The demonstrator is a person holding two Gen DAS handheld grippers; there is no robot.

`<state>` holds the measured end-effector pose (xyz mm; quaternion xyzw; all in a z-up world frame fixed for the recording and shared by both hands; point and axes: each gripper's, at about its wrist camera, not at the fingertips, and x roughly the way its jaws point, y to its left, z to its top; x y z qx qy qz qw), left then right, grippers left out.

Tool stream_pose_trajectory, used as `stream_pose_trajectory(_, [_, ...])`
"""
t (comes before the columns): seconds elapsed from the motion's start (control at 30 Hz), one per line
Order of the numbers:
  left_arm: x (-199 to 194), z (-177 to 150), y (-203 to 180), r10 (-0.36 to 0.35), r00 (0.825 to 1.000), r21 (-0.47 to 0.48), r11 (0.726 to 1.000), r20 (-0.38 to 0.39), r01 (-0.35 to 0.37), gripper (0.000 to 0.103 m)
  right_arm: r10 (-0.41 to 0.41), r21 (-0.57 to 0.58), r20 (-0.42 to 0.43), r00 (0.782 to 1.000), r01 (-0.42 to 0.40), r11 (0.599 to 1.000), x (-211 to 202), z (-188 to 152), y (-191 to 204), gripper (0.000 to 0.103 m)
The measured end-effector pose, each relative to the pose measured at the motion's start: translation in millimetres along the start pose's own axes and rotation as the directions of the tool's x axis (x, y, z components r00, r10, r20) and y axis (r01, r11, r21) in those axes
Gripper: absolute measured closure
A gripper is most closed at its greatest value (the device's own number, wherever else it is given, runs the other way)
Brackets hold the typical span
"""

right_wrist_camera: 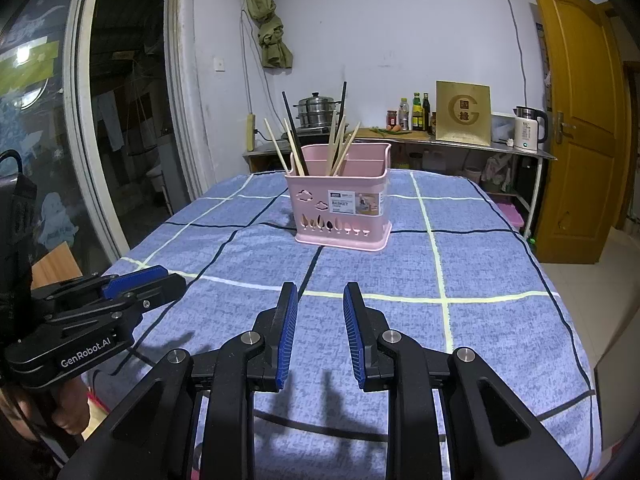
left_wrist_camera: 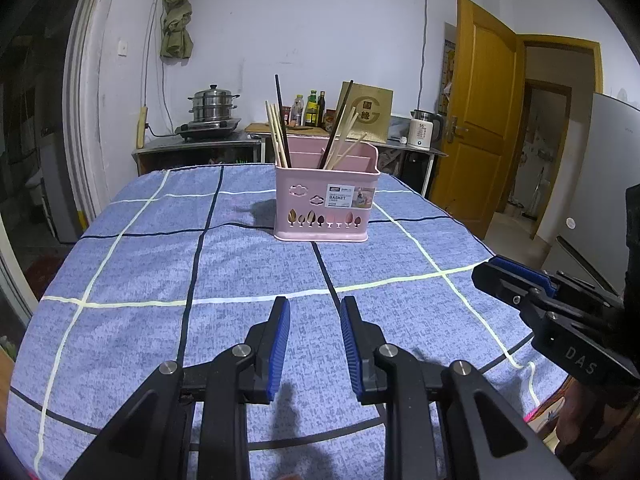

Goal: Organize utensils

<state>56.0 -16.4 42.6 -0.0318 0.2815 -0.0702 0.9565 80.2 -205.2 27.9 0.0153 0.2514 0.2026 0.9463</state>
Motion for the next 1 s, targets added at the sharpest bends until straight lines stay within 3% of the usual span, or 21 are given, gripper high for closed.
stream_pose_trajectory(0.57, [0.3, -3.1, -1.7, 0.035, 0.999, 0.003, 0.999, 0.000, -0.035, 0.077, 0.000, -0.001, -0.001, 1.000, 0.000, 1.000, 0.1, -1.7, 0.7, 0.079])
stream_pose_trajectory(1.0, [0.5, -4.3, -3.7, 0.018, 1.000, 0.002, 1.000, -0.002, -0.018, 0.077, 0.001, -0.001, -0.002, 1.000, -0.001, 1.000, 0.0, -4.3, 2.5, 0.078])
